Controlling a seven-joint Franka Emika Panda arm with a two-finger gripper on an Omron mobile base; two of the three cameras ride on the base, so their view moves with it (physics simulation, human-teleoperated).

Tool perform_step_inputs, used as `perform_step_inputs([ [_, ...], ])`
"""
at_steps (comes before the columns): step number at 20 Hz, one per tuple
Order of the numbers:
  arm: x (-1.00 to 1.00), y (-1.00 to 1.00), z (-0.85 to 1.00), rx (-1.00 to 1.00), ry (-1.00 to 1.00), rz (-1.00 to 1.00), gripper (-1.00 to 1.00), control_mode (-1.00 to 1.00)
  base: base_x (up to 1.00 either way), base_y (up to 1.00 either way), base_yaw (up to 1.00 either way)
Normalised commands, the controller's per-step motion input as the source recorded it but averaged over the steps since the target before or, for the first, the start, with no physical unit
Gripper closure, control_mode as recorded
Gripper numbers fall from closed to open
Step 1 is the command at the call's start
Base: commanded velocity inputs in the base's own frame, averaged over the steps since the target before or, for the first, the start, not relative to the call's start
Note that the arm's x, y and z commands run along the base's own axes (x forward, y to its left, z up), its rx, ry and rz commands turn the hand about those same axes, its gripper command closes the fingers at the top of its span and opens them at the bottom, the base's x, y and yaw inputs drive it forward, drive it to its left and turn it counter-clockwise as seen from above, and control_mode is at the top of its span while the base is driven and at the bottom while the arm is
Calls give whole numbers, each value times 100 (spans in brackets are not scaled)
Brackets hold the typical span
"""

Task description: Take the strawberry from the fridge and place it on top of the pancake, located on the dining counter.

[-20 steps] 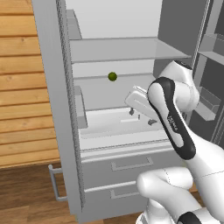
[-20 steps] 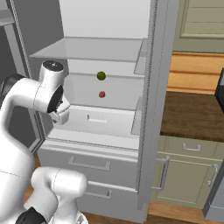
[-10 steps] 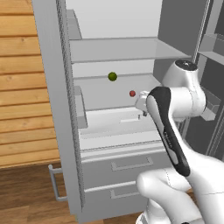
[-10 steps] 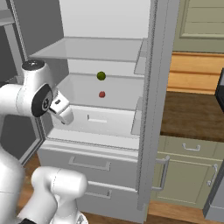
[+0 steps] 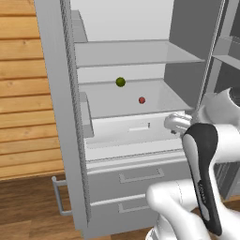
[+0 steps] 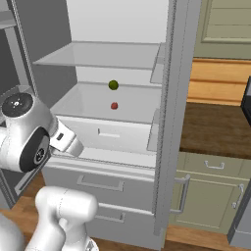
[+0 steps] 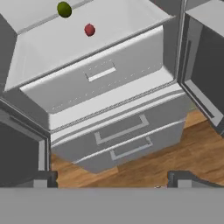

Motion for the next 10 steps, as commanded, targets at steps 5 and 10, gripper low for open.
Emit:
perform_step_inputs([
  [5,-39,-12,20,-5,-18,8,-100,-100,0,0,0],
  [10,-7,-1,43,-4,-1,0,-100,-100,0,0,0],
])
